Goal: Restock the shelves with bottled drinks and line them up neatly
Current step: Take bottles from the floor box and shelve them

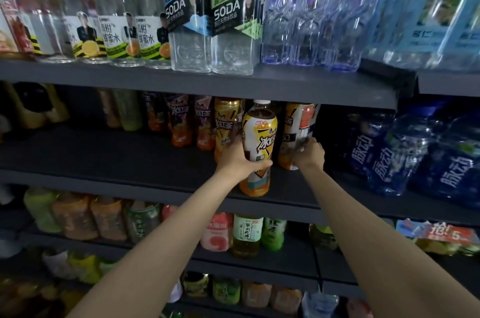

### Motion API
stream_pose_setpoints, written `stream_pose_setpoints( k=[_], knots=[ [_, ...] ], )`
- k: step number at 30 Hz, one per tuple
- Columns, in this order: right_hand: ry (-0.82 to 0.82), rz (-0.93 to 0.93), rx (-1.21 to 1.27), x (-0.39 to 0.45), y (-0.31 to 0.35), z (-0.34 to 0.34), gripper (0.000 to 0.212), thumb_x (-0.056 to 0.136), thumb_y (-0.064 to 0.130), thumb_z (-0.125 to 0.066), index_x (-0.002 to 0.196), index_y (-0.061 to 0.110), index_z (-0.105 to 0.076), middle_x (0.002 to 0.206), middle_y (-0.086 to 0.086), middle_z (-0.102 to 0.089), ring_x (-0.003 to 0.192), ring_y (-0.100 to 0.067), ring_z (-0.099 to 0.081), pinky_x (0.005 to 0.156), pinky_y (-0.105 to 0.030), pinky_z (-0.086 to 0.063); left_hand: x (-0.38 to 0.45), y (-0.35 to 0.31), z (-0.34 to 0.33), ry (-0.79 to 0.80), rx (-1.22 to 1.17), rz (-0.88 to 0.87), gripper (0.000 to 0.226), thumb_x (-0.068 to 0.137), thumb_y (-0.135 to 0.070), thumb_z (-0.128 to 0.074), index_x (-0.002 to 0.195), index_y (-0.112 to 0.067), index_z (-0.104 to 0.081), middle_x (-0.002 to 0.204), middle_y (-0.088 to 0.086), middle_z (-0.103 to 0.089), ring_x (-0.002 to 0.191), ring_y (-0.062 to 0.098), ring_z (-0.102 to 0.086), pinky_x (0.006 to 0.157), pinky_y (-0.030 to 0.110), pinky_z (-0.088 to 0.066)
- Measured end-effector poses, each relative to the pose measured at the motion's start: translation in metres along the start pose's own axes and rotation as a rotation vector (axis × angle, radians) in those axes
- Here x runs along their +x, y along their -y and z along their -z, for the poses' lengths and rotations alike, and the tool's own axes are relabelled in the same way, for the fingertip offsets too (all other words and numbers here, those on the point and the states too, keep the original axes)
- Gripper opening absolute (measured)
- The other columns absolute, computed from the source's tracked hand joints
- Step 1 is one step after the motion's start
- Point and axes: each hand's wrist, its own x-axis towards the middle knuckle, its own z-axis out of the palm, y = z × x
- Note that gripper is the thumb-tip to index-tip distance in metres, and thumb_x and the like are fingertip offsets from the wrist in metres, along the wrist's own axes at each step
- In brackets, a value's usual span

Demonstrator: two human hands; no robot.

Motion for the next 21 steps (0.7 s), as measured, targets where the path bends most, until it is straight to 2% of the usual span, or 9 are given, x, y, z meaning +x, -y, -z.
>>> stream_pose_setpoints(
  k=[4, 8, 9, 11, 13, 15, 18, 19, 21],
  knots=[
    [0.024, -0.024, 0.053, 0.009, 0.002, -0.005, 0.054, 0.076, 0.039, -0.073, 0.111, 0.003, -0.054, 0.117, -0.017, -0.057, 0.107, -0.033, -0.056, 0.085, -0.039, -0.047, -0.002, 0.002, -0.002, -0.018, 0.089, 0.008, 0.078, 0.066, -0.034, -0.081, 0.131, -0.019, -0.041, 0.131, -0.001, -0.053, 0.121, 0.019, -0.05, 0.097, 0.037, -0.046],
    [0.067, 0.029, -0.004, 0.009, -0.003, -0.002, 0.041, 0.082, 0.039, -0.067, 0.101, 0.007, -0.052, 0.108, -0.018, -0.061, 0.098, -0.034, -0.058, 0.074, -0.036, -0.046, -0.006, 0.002, -0.002, -0.023, 0.174, 0.003, 0.078, 0.068, -0.034, -0.08, 0.133, -0.018, -0.038, 0.134, 0.001, -0.05, 0.123, 0.02, -0.047, 0.096, 0.034, -0.045],
    [0.09, 0.049, -0.035, 0.01, -0.004, -0.001, 0.039, 0.085, 0.038, -0.065, 0.104, 0.007, -0.051, 0.11, -0.019, -0.061, 0.1, -0.035, -0.058, 0.076, -0.037, -0.046, -0.006, 0.002, -0.002, -0.028, 0.191, 0.001, 0.078, 0.069, -0.034, -0.079, 0.133, -0.017, -0.038, 0.134, 0.001, -0.05, 0.123, 0.02, -0.047, 0.096, 0.034, -0.044],
    [0.154, 0.084, -0.082, 0.011, -0.006, 0.003, 0.043, 0.091, 0.029, -0.057, 0.125, 0.006, -0.045, 0.12, -0.02, -0.058, 0.109, -0.037, -0.055, 0.085, -0.04, -0.046, -0.007, 0.002, -0.003, -0.035, 0.217, 0.0, 0.078, 0.069, -0.036, -0.079, 0.133, -0.016, -0.038, 0.134, 0.002, -0.05, 0.123, 0.021, -0.047, 0.096, 0.034, -0.044],
    [0.162, 0.12, -0.094, 0.01, -0.009, 0.008, 0.043, 0.095, 0.018, -0.048, 0.137, 0.012, -0.041, 0.124, -0.018, -0.057, 0.112, -0.037, -0.054, 0.087, -0.038, -0.045, -0.008, 0.0, -0.003, -0.044, 0.242, -0.005, 0.078, 0.07, -0.037, -0.078, 0.133, -0.014, -0.039, 0.134, 0.003, -0.05, 0.124, 0.021, -0.046, 0.097, 0.033, -0.043],
    [0.072, 0.141, -0.069, 0.007, -0.013, 0.014, 0.037, 0.094, 0.012, -0.045, 0.131, 0.012, -0.052, 0.122, -0.018, -0.06, 0.111, -0.036, -0.055, 0.087, -0.035, -0.045, -0.009, -0.002, -0.005, -0.053, 0.258, -0.012, 0.075, 0.071, -0.036, -0.077, 0.132, -0.013, -0.04, 0.134, 0.003, -0.05, 0.124, 0.021, -0.046, 0.095, 0.031, -0.041],
    [0.012, 0.087, 0.109, -0.007, -0.011, 0.022, 0.029, 0.091, 0.014, -0.054, 0.117, 0.001, -0.059, 0.116, -0.02, -0.062, 0.109, -0.036, -0.056, 0.092, -0.042, -0.046, -0.007, -0.002, -0.008, -0.057, 0.263, -0.008, 0.072, 0.07, -0.038, -0.077, 0.128, -0.013, -0.042, 0.131, 0.003, -0.052, 0.122, 0.022, -0.048, 0.09, 0.029, -0.041],
    [0.063, 0.113, 0.168, -0.013, -0.01, 0.024, 0.029, 0.089, 0.011, -0.056, 0.117, 0.002, -0.059, 0.114, -0.018, -0.063, 0.108, -0.035, -0.058, 0.092, -0.044, -0.047, -0.005, -0.003, -0.009, -0.053, 0.262, 0.0, 0.072, 0.069, -0.039, -0.078, 0.127, -0.013, -0.043, 0.131, 0.003, -0.053, 0.121, 0.022, -0.049, 0.09, 0.03, -0.042],
    [0.277, 0.193, 0.258, -0.027, -0.009, 0.028, 0.036, 0.083, 0.002, -0.06, 0.118, 0.009, -0.056, 0.114, -0.014, -0.064, 0.105, -0.028, -0.06, 0.092, -0.043, -0.049, 0.001, -0.005, -0.016, -0.048, 0.266, 0.007, 0.076, 0.067, -0.043, -0.078, 0.127, -0.012, -0.043, 0.13, 0.004, -0.054, 0.119, 0.023, -0.051, 0.091, 0.034, -0.046]
  ],
)
